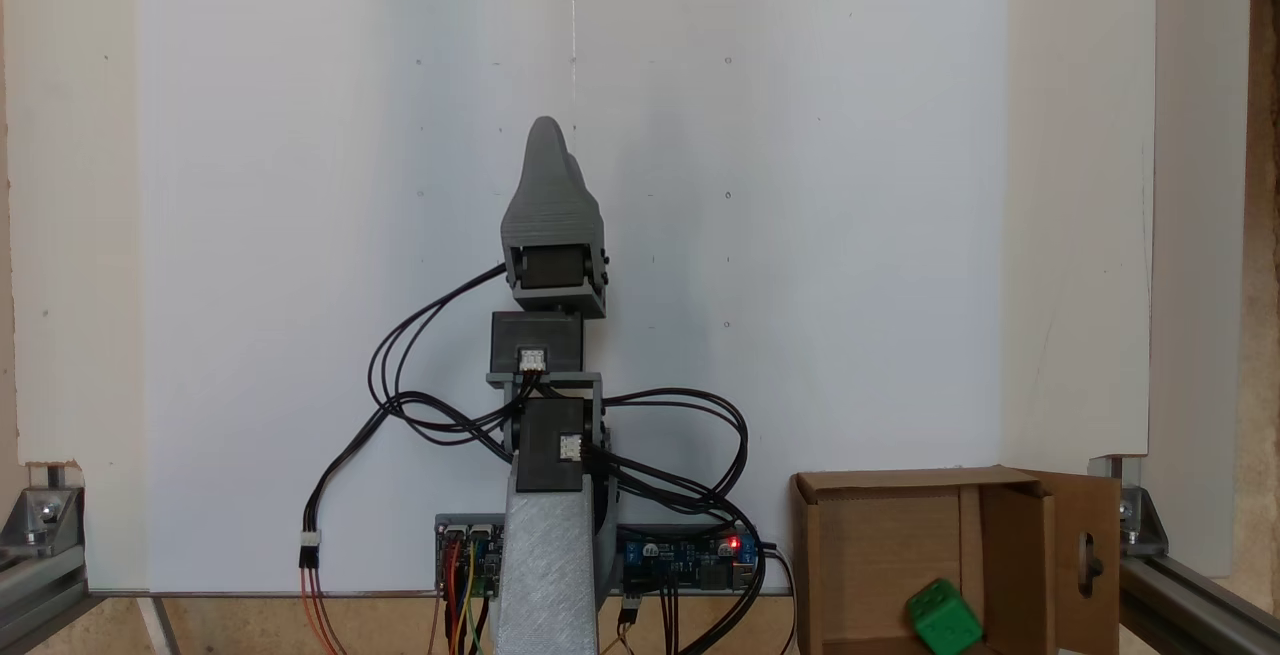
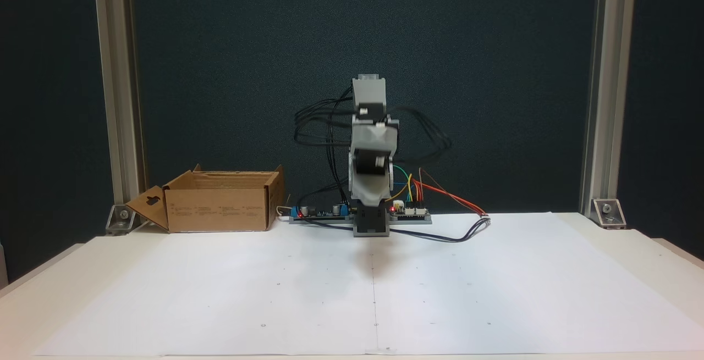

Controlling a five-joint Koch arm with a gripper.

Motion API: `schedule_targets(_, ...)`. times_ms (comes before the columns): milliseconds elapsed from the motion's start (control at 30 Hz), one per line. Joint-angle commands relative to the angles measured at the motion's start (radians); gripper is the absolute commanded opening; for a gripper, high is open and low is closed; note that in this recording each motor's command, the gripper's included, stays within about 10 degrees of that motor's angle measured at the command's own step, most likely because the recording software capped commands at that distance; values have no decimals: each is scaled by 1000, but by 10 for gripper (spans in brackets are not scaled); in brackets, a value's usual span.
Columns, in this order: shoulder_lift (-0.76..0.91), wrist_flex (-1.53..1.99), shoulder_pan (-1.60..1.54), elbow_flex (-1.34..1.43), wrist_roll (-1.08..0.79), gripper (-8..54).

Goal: Grasp a green dice and put it in the bin.

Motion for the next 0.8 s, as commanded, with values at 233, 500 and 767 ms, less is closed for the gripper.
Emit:
schedule_targets(233, 112, -438, 54, 167, 38, 443)
schedule_targets(500, 112, -597, 55, 267, 37, 441)
schedule_targets(767, 112, -647, 57, 321, 34, 441)
